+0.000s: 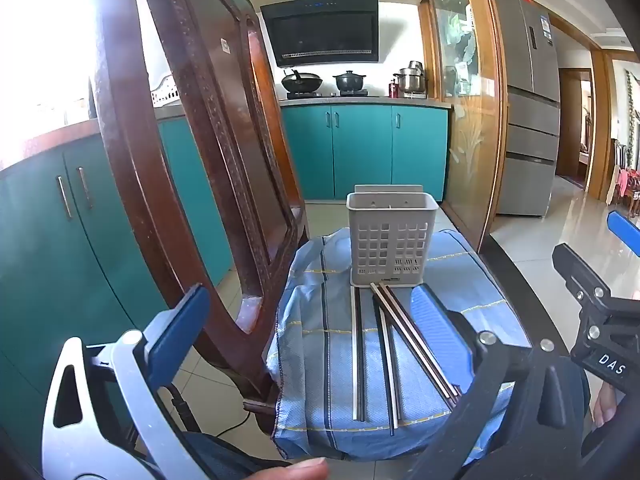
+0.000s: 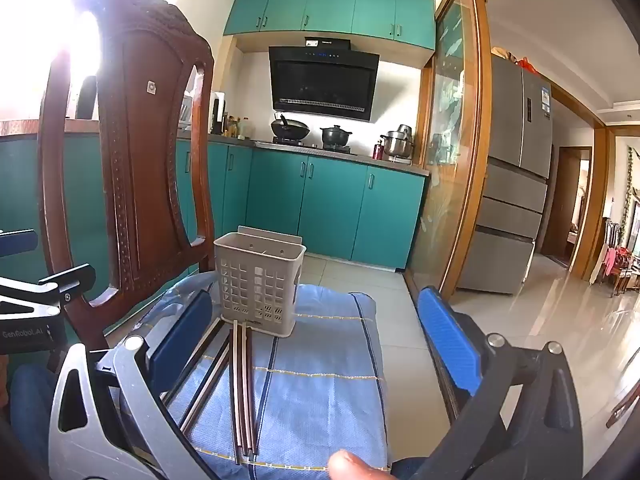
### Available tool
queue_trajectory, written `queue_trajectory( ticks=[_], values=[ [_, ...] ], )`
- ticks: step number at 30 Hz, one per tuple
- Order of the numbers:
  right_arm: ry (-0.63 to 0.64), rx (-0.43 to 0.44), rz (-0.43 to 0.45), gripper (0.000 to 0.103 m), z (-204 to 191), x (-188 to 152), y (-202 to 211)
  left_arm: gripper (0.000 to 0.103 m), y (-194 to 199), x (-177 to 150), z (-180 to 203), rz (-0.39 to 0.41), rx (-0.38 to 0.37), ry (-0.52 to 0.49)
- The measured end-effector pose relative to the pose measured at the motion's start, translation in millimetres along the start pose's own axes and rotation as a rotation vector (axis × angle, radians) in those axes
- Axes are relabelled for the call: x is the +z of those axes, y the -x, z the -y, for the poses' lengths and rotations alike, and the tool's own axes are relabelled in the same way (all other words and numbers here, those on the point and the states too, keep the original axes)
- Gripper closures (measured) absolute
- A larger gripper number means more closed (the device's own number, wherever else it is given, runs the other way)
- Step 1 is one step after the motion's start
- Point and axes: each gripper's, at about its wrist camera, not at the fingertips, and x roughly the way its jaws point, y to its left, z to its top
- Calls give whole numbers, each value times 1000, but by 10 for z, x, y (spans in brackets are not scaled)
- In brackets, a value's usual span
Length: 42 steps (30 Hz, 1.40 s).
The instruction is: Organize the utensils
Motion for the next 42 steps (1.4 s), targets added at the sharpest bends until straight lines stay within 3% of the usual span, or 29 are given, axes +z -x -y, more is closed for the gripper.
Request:
queue_trajectory(
  ticks=[42],
  values=[
    [5,-8,21,3,-5,7,74,3,-7,-26,97,9,-5,-13]
  ],
)
